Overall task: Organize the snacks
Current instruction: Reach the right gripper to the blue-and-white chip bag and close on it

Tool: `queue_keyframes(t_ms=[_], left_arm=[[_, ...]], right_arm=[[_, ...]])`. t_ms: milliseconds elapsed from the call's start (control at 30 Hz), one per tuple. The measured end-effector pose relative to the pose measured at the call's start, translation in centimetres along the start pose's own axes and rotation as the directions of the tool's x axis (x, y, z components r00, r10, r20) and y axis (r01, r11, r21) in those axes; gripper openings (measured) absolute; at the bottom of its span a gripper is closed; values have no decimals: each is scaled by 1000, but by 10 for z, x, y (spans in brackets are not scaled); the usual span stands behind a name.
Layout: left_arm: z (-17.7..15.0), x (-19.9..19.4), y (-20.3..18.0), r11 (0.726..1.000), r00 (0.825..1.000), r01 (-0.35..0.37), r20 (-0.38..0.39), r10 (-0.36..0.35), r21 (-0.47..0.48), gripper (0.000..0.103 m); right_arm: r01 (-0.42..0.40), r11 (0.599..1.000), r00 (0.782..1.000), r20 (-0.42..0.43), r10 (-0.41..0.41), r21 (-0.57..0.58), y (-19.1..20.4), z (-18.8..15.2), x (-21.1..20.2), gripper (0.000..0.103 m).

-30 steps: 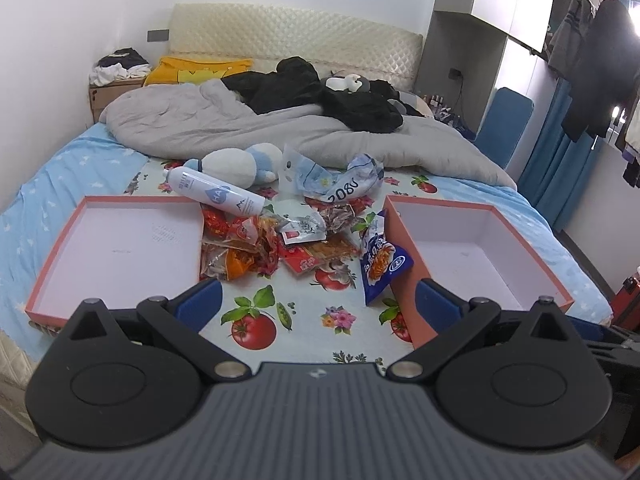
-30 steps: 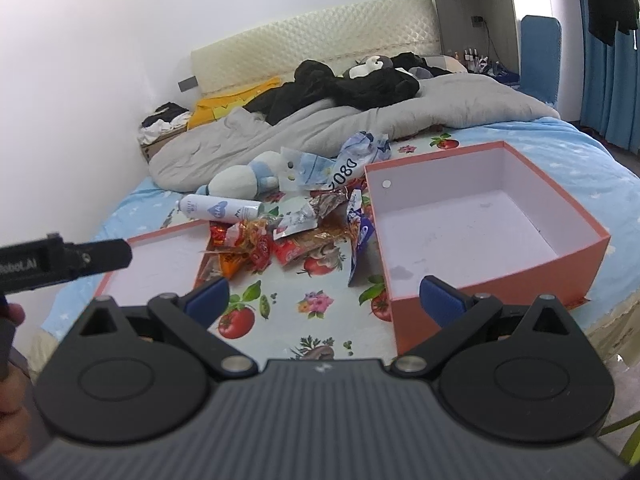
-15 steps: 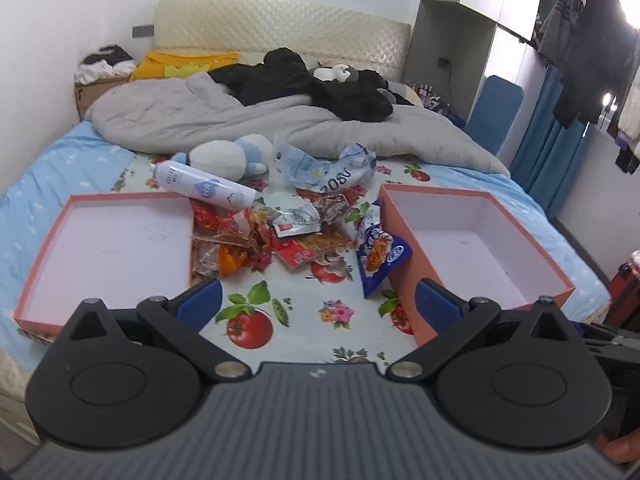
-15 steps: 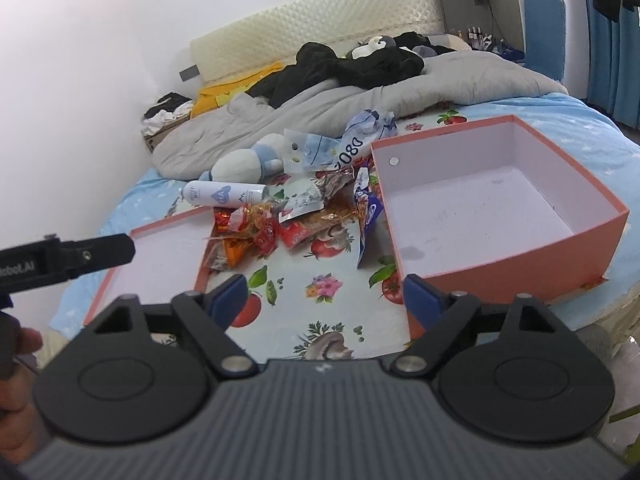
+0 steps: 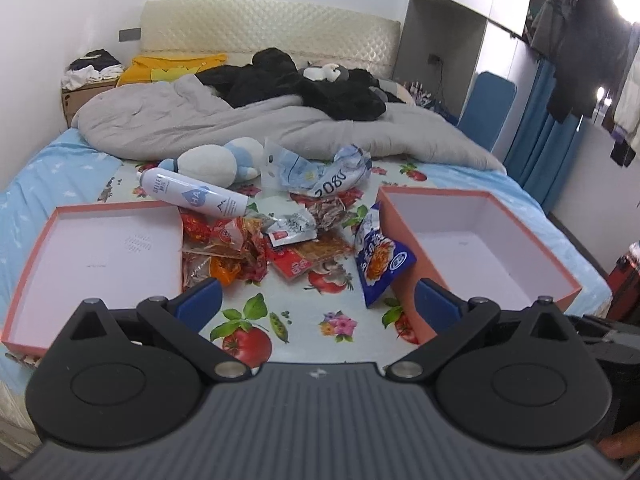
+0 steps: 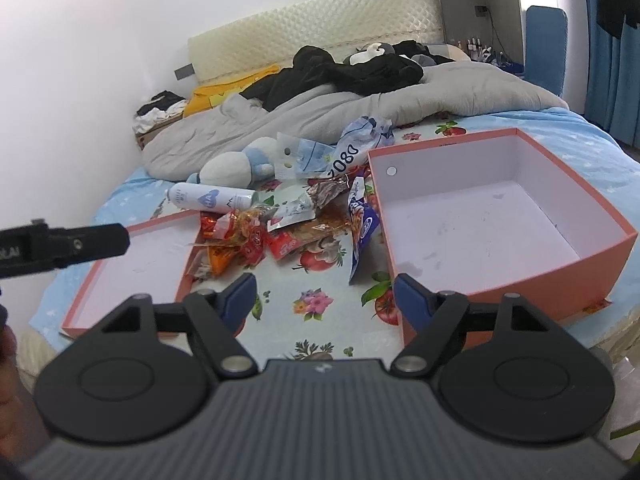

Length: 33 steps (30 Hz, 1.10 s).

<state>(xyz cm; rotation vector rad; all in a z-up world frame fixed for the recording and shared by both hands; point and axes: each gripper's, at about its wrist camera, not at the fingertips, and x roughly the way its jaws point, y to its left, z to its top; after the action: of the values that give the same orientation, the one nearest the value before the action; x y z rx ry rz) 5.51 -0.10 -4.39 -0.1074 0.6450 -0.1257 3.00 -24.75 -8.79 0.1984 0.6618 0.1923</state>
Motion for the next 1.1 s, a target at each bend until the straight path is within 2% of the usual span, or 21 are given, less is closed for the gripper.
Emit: queue_keyframes(t_ms=[233,467,700,900,1000,1100], left_arm=[[-6,33,19,1000,999,-31,-31,31,3,102],[-20,95,57,993,983,-112,-152,106,-28,102],[-22,150,75,979,965,-162,-189,183,121,102],[-11,193,82,961,957,-175,-192,217,215,101],[-6,215,78,915,943,-198,-187,276,353,96],[-1,236,74,860,939,-202,-158,306,468,92]], right_arm=[[-11,1000,999,-39,11,3,5,5,20,78],[-9,999,998,-63,7,-34,20,4,57,73],[6,1000,994,-107,-7,-10,29,-2,102,67],[87,994,988,-137,-77,64,25,-7,149,67],[136,985,982,-145,-120,103,19,-9,169,67],[207,969,968,-173,-183,135,11,-11,192,64]])
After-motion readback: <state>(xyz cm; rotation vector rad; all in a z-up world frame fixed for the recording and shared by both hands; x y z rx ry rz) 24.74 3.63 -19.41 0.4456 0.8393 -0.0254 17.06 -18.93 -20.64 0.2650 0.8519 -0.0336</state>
